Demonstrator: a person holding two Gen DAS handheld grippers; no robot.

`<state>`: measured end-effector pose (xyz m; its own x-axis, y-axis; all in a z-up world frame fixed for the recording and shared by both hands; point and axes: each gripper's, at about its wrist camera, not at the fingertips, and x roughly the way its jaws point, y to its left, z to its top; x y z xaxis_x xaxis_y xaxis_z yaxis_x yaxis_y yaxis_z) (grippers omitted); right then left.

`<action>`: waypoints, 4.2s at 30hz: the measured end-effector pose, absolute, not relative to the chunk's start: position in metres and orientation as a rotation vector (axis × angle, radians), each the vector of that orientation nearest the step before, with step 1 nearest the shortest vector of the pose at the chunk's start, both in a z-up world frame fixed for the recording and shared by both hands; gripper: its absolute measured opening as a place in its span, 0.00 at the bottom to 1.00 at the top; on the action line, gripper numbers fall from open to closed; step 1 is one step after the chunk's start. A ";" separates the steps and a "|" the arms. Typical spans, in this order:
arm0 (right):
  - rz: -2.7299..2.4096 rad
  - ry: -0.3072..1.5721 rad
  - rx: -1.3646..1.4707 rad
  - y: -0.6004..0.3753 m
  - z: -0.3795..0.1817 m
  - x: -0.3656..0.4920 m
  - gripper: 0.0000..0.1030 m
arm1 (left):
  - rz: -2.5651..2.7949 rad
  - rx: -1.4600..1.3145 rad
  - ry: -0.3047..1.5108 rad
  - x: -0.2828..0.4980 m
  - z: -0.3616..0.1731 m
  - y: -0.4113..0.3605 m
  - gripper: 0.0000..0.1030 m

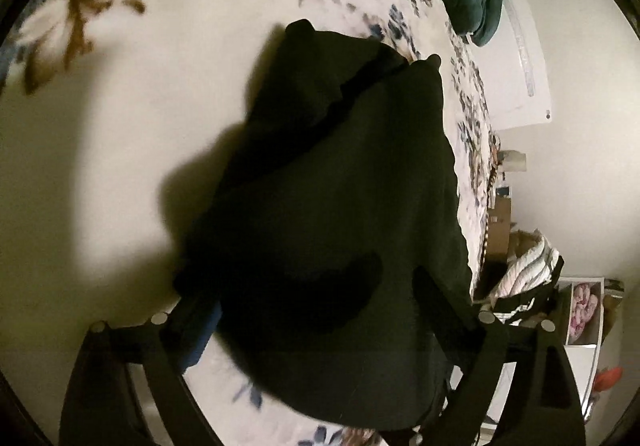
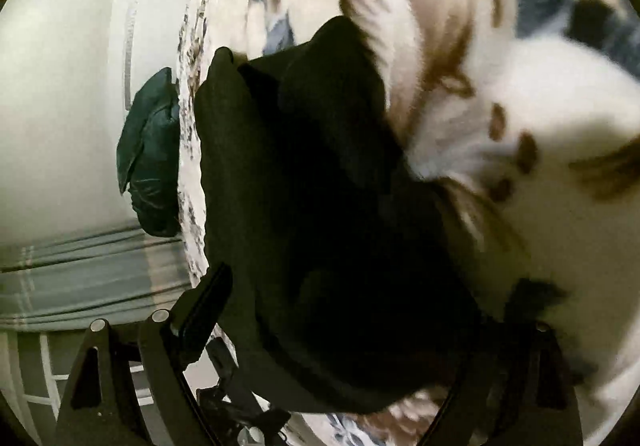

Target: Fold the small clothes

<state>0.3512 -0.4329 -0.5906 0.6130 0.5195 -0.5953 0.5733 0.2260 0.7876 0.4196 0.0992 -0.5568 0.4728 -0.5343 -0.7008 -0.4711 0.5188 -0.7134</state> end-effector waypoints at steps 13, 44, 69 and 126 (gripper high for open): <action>0.009 1.058 1.356 -0.429 -0.582 0.340 0.89 | 0.014 -1.242 1.060 0.369 -0.568 0.114 0.90; -0.133 0.961 1.358 -0.433 -0.590 0.372 0.46 | 0.086 -1.002 0.911 0.423 -0.547 0.080 0.34; 0.000 1.069 1.218 -0.403 -0.387 0.295 0.39 | 0.104 -0.994 0.973 0.300 -0.358 0.115 0.28; -0.298 1.318 0.773 -0.364 -0.516 0.179 0.05 | -0.034 -0.576 1.343 0.290 -0.525 0.123 0.66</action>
